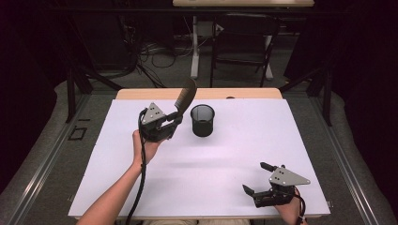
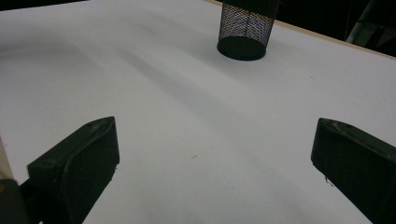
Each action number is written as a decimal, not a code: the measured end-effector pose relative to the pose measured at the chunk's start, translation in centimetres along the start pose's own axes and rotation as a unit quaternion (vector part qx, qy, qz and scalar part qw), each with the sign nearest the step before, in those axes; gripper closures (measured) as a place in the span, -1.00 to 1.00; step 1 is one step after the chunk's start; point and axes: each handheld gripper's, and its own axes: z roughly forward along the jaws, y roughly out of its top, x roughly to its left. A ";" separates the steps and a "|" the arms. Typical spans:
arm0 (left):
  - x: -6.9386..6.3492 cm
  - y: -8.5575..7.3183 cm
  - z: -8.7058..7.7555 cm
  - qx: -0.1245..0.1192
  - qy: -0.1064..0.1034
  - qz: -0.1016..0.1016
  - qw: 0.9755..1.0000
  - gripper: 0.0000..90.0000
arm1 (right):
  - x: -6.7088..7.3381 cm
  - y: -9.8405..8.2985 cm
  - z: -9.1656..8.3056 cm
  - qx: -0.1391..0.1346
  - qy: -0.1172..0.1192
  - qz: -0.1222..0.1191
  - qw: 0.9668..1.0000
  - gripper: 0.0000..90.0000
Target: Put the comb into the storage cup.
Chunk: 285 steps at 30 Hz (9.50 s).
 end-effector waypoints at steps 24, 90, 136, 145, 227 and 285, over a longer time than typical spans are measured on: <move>0.2 1.3 1.2 -0.020 0.004 -0.003 1.000 0.61 | 0.0 0.0 0.0 0.000 -0.001 -0.002 1.000 -0.99; 0.9 4.0 4.3 -0.062 0.015 -0.008 0.998 0.61 | 0.0 0.0 -0.1 0.000 0.000 -0.001 1.000 -0.99; 0.8 4.8 6.4 -0.075 0.008 -0.004 0.997 0.61 | 0.0 0.1 -0.2 0.000 0.003 -0.004 1.000 -0.99; 1.0 4.8 6.7 -0.078 0.016 -0.005 0.997 0.61 | 0.0 0.1 -0.2 0.000 0.005 -0.002 1.000 -0.99; 0.4 3.8 11.4 -0.119 -0.010 0.003 0.993 0.62 | 0.0 0.0 -0.2 -0.002 0.006 0.003 1.000 -0.99; 0.8 1.1 13.3 -0.080 -0.009 -0.003 0.997 0.61 | 0.0 0.0 -0.2 -0.001 0.005 0.002 1.000 -0.99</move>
